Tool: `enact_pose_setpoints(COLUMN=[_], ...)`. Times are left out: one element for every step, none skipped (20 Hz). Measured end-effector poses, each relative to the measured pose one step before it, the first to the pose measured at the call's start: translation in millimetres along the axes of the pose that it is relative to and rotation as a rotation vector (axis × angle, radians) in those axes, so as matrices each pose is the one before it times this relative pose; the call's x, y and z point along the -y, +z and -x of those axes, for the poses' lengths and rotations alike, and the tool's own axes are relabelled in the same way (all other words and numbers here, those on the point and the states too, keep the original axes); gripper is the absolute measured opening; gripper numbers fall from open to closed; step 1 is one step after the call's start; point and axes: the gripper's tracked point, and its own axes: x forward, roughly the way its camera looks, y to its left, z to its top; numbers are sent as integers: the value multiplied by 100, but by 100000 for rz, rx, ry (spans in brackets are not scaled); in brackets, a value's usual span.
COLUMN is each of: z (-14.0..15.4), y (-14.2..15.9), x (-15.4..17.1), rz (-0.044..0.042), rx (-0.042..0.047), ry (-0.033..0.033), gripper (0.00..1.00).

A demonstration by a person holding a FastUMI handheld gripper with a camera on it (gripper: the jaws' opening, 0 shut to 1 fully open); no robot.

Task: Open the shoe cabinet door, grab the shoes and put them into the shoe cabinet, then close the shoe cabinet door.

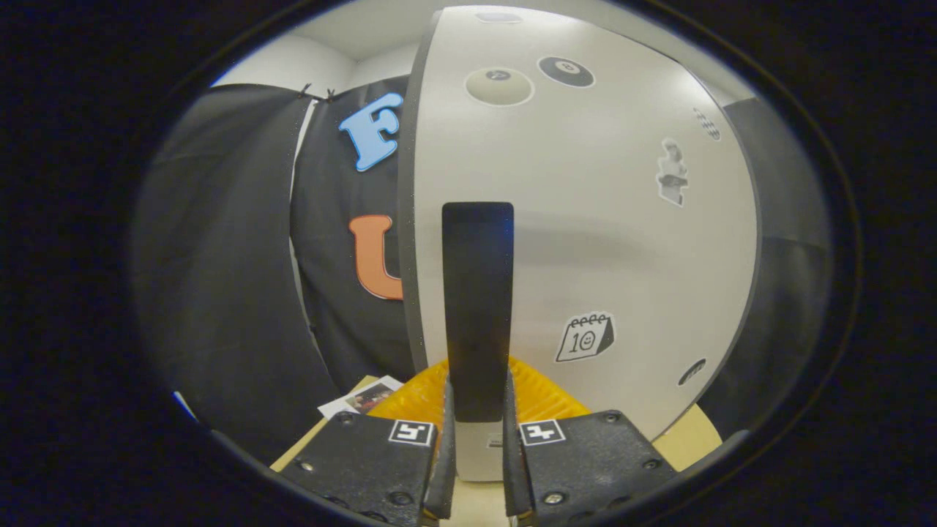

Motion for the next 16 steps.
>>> enact_pose_setpoints(z=[692, 587, 750, 767, 668, 280, 523, 913, 967, 695, 751, 464, 637, 747, 583, 505], y=[-80, -153, -63, -76, -81, -123, -97, -204, -65, -172, -119, -173, -47, -149, -105, -26], x=[-98, -84, -43, -45, 75, 318, 251, 15, 163, 219, 399, 460, 393, 323, 487, 637], rz=[196, -432, 62, 62, -63, 411, 53, 116, -28, 410, 537, 59, -1007, -1434, -382, -564], rx=[-19, -214, -225, -68, -175, -289, 0, 26, 57, 21, 27, 23, 364, 357, -443, -111], ry=[1127, 1160, 1057, 1042, 889, 926, 1086, 1265, 1218, 1081, 994, 1159, 1408, 1653, 1809, 1210], gripper=[29, 29, 28, 28, 28, 28, 27, 27, 27, 27, 27, 27, 27, 27, 27, 26])
